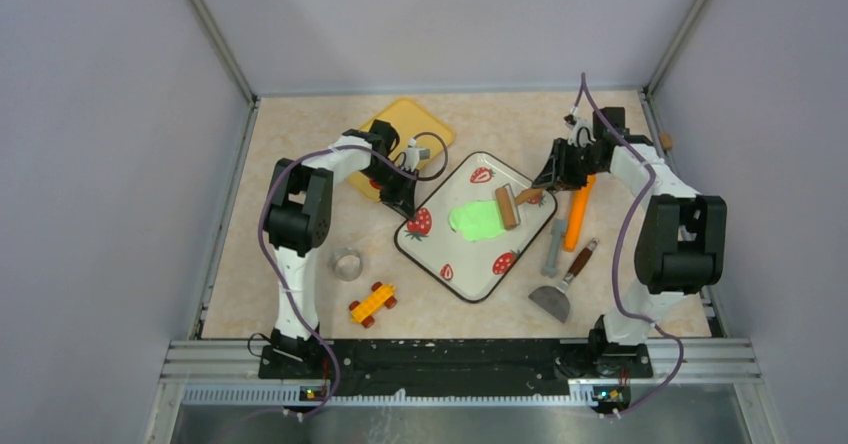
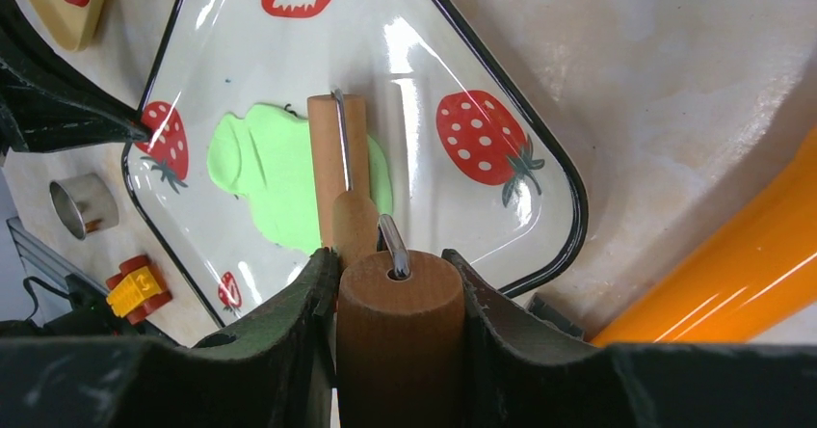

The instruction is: Roll out the dumpling wrappers from the dough

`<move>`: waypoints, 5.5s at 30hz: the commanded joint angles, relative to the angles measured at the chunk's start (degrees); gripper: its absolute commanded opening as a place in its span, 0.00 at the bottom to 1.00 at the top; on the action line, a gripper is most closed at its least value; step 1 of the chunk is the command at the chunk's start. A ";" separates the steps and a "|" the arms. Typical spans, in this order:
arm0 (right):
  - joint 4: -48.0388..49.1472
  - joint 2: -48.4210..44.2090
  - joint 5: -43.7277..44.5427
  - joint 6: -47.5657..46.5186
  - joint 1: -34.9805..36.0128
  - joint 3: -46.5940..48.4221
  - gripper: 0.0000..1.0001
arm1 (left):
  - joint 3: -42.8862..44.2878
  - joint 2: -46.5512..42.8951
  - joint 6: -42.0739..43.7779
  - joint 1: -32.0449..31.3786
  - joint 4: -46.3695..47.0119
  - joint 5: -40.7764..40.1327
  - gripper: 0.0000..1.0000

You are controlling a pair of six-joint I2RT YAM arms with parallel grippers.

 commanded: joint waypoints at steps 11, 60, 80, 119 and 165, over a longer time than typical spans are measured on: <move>-0.69 2.27 24.63 -11.97 -5.50 -2.00 0.00 | -0.09 1.58 0.94 0.73 1.09 -5.30 0.00; -8.79 -12.29 18.92 -71.32 32.88 2.47 0.00 | 1.27 2.02 0.98 0.75 -0.83 -3.01 0.00; 5.09 -7.37 18.99 -69.82 26.09 -7.33 0.00 | 1.50 2.62 1.69 0.73 -1.45 -3.30 0.00; 9.83 -4.31 19.90 -73.18 35.52 -9.73 0.00 | 2.45 2.47 2.00 0.81 -2.44 -3.23 0.00; -5.91 -32.70 10.04 -63.08 39.21 -14.45 0.00 | 1.97 4.06 1.43 2.40 -2.77 -2.28 0.00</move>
